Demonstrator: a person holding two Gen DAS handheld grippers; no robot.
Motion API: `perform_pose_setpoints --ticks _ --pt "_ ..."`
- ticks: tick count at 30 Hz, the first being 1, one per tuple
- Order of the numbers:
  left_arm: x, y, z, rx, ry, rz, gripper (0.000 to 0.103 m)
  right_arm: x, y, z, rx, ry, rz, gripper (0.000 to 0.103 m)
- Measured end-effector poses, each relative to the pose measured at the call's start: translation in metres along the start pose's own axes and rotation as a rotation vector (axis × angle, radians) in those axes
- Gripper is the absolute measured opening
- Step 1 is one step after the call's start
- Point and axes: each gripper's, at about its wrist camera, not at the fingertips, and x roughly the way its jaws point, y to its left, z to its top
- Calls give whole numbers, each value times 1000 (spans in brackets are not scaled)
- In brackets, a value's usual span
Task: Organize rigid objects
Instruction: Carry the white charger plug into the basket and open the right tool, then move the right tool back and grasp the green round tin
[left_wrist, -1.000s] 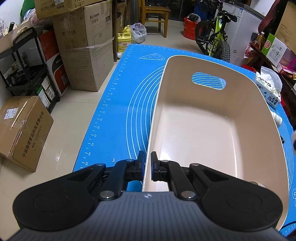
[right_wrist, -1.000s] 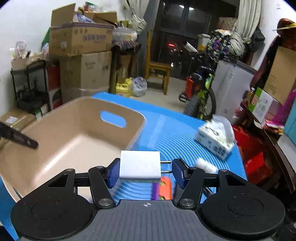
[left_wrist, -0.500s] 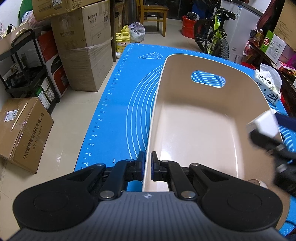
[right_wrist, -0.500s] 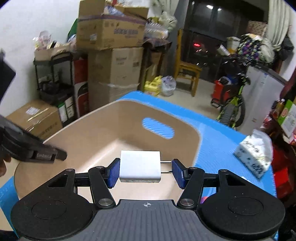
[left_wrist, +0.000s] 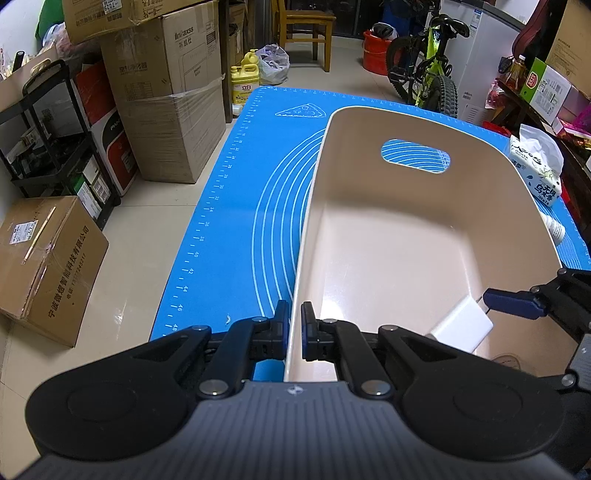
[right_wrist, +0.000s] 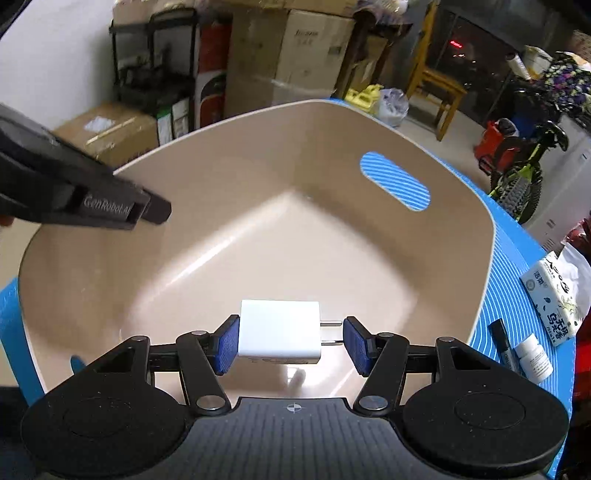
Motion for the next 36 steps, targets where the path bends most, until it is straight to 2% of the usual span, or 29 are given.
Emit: perform_pose_setpoints --ticks 3,4,11,22,28,36 --pt "0 0 0 1 0 1 8 1 2 2 0 13 5 64" --pt "0 0 0 1 0 1 8 1 1 3 5 11 7 67" --pt "1 1 0 3 2 3 8 -17 -13 -5 45 -78 23 72" --pt "1 0 0 2 2 3 8 -69 -70 -23 186 -227 -84 74" --pt "1 0 1 1 1 3 8 -72 -109 -48 257 -197 -169 74" --pt "0 0 1 2 1 3 8 -53 -148 -87 373 -123 -243 74"
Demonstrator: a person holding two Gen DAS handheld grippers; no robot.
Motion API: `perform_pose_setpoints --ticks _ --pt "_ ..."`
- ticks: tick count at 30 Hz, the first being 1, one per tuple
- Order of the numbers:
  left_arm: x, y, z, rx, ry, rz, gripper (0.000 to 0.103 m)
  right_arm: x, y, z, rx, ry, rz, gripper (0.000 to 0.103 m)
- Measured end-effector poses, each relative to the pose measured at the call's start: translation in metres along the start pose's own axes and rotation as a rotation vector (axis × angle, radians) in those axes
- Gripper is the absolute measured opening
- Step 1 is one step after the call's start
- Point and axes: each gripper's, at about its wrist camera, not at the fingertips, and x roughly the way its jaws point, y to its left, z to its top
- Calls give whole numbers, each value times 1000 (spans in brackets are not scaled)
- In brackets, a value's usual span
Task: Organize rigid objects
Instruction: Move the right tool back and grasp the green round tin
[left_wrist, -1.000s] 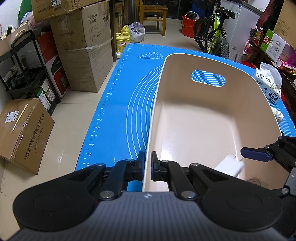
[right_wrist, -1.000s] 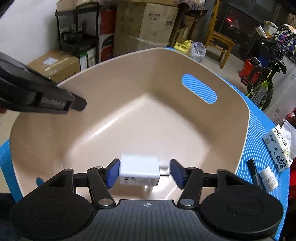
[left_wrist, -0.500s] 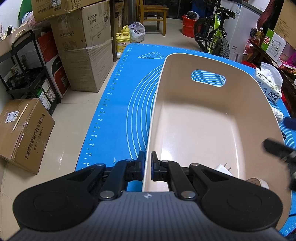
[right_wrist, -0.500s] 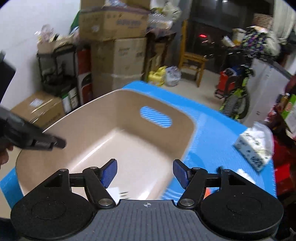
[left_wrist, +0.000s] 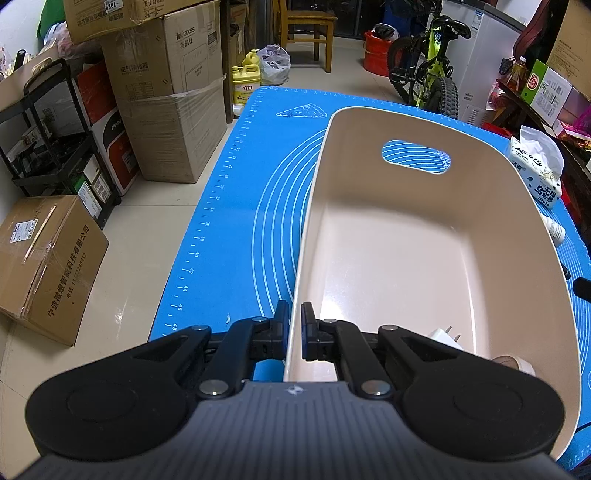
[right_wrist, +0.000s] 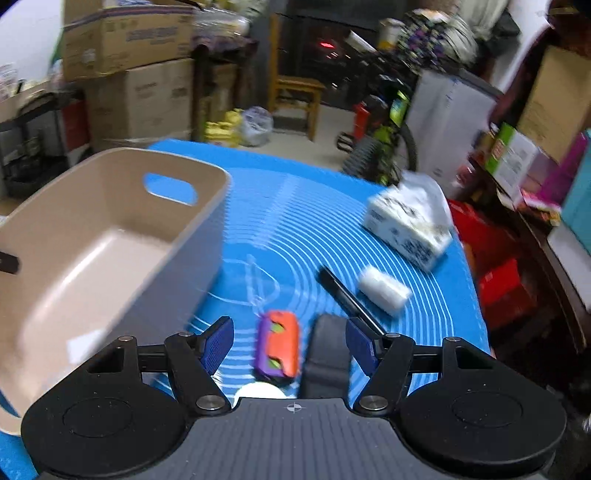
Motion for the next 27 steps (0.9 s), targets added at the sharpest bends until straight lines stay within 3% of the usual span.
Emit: perform_pose_setpoints --ticks 7,11,16,27 --pt "0 0 0 1 0 0 8 27 -16 -23 68 81 -11 72" --pt "0 0 0 0 0 0 8 28 -10 -29 29 89 10 69" --pt "0 0 0 1 0 1 8 37 0 -34 -7 119 58 58" --pt "0 -1 0 1 1 1 8 47 16 -43 -50 149 125 54"
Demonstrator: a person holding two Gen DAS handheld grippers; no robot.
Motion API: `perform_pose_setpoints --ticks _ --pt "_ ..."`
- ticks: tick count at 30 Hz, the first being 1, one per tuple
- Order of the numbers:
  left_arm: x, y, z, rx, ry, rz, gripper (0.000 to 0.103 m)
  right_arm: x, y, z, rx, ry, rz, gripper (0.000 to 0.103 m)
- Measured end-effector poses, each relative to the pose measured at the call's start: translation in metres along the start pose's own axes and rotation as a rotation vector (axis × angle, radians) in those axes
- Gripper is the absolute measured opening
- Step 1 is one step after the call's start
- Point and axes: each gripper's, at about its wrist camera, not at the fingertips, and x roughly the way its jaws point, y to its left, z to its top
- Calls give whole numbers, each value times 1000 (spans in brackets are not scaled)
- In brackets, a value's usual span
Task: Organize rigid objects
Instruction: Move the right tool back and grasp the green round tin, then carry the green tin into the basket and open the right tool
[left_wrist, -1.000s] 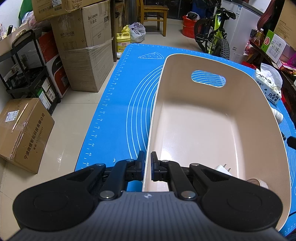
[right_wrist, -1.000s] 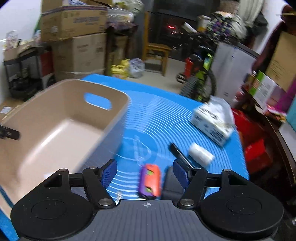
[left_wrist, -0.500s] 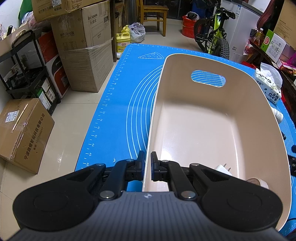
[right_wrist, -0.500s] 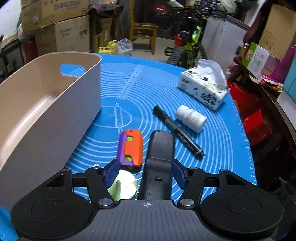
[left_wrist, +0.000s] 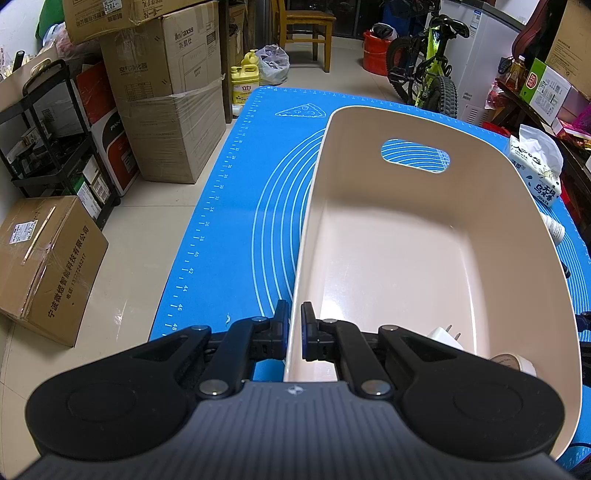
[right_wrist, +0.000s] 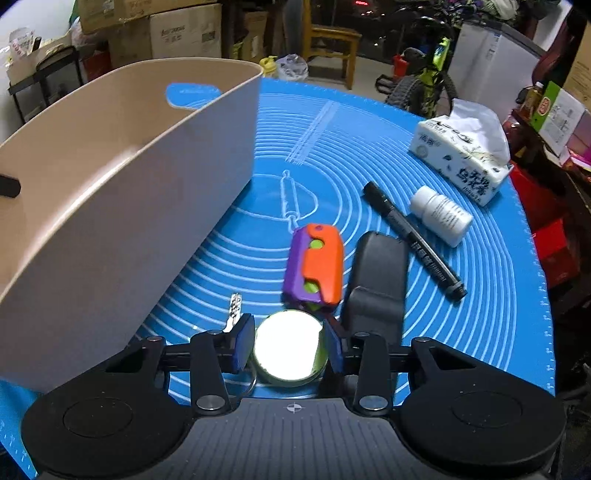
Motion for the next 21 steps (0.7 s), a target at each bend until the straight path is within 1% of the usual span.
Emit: perform_pose_setpoints --ticks 5,7,11,12,13,18,21 --pt "0 -1 0 0 0 -1 8 3 -1 0 -5 4 0 57" --pt "0 -1 0 0 0 0 8 8 -3 -1 -5 25 14 59" --pt "0 -1 0 -1 0 0 8 13 -3 -3 -25 31 25 60" --pt "0 -1 0 0 0 0 8 13 -3 -3 -17 31 29 60" --pt "0 -1 0 0 0 1 8 12 -3 -4 -16 29 35 53" --pt "0 -2 0 1 0 0 8 9 1 -5 -35 21 21 53" --pt "0 -2 0 1 0 0 8 -1 -1 -3 -20 -11 7 53"
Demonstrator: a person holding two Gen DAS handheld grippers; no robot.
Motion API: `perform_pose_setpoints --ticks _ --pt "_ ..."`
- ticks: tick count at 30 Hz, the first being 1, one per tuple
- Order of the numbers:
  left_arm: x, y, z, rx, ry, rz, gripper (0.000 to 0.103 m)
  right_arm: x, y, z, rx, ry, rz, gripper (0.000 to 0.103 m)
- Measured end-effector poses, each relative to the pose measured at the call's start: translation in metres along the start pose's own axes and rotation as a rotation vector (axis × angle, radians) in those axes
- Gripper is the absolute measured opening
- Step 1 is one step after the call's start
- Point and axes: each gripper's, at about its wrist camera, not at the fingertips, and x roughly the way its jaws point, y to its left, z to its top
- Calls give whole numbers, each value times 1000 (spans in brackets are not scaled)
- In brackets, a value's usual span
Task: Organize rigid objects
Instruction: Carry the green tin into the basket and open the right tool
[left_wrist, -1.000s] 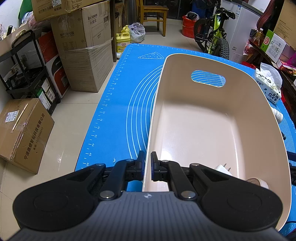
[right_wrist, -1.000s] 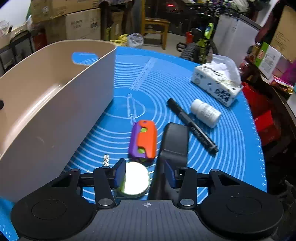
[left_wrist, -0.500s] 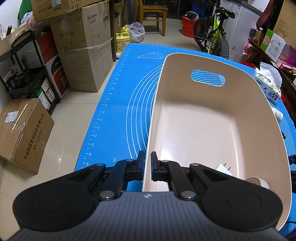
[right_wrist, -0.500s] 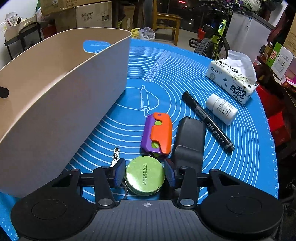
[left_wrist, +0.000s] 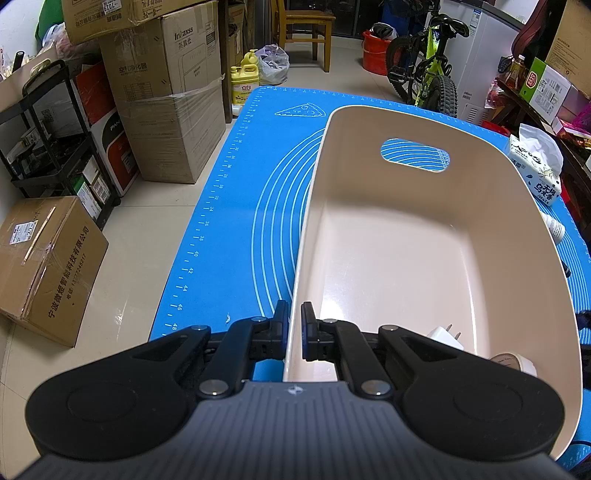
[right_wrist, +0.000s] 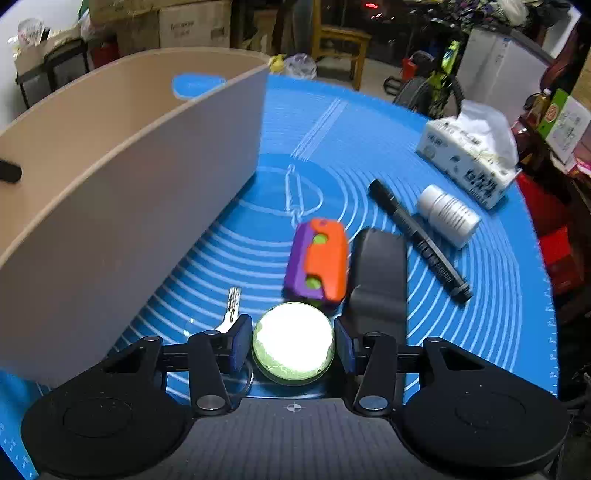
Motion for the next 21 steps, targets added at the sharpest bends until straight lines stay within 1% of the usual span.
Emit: perform_pose_setpoints --ticks 6,11,15,18,21 --pt "0 0 0 0 0 0 8 -31 0 13 34 -119 -29 53" --pt "0 -3 -1 1 1 -2 8 -62 14 29 19 -243 -34 53" --pt "2 -5 -1 4 2 -3 8 -83 25 42 14 -330 -24 54" --pt "1 -5 -1 3 2 -3 8 -96 37 54 3 -388 2 53" --pt "2 -4 -1 5 2 -2 8 -100 50 63 -7 -410 46 54"
